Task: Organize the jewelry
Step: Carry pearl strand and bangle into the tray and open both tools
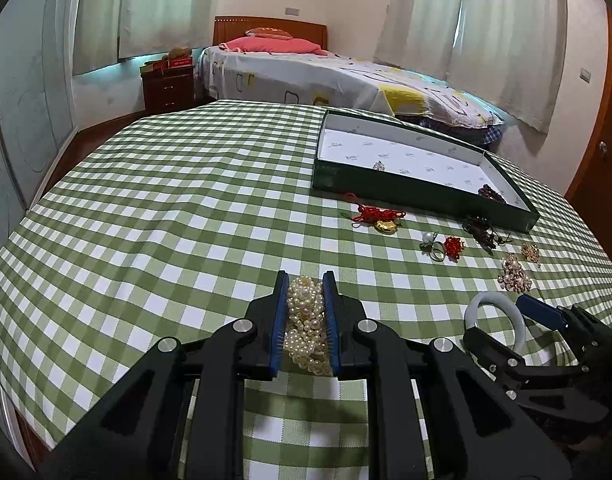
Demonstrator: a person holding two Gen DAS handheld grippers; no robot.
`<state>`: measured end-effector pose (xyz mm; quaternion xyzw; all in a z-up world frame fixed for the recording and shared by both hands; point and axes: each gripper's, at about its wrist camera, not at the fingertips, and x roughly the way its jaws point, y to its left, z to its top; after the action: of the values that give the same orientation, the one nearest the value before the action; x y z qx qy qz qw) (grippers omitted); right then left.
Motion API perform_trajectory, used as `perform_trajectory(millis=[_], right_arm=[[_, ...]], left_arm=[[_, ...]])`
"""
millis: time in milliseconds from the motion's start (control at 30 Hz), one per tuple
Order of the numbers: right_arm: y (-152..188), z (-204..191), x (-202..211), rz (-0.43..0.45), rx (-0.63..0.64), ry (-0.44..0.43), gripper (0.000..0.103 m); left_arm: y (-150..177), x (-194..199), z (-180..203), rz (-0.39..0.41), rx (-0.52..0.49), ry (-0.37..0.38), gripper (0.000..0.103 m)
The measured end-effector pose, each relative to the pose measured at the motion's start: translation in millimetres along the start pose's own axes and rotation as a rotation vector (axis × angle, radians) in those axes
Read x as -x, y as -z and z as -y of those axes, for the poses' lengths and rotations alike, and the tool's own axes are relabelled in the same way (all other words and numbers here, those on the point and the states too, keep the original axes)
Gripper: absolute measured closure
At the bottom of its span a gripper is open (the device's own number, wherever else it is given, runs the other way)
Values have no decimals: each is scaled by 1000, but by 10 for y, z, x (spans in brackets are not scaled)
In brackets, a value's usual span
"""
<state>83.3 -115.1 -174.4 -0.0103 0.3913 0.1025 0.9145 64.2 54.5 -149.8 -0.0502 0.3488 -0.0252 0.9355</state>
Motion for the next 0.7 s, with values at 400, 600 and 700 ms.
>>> perform_trajectory(millis=[400, 600, 700], right_arm=[[-2, 124, 167, 64, -48, -27, 35], [-57, 166, 340, 134, -30, -11, 35], [-108, 209, 406, 169, -24, 3, 35]], left_arm=[[-1, -2, 21, 7, -5, -7, 86], [-40, 11, 89, 18, -15, 5, 86], [-90, 32, 162, 35, -25, 17, 86]])
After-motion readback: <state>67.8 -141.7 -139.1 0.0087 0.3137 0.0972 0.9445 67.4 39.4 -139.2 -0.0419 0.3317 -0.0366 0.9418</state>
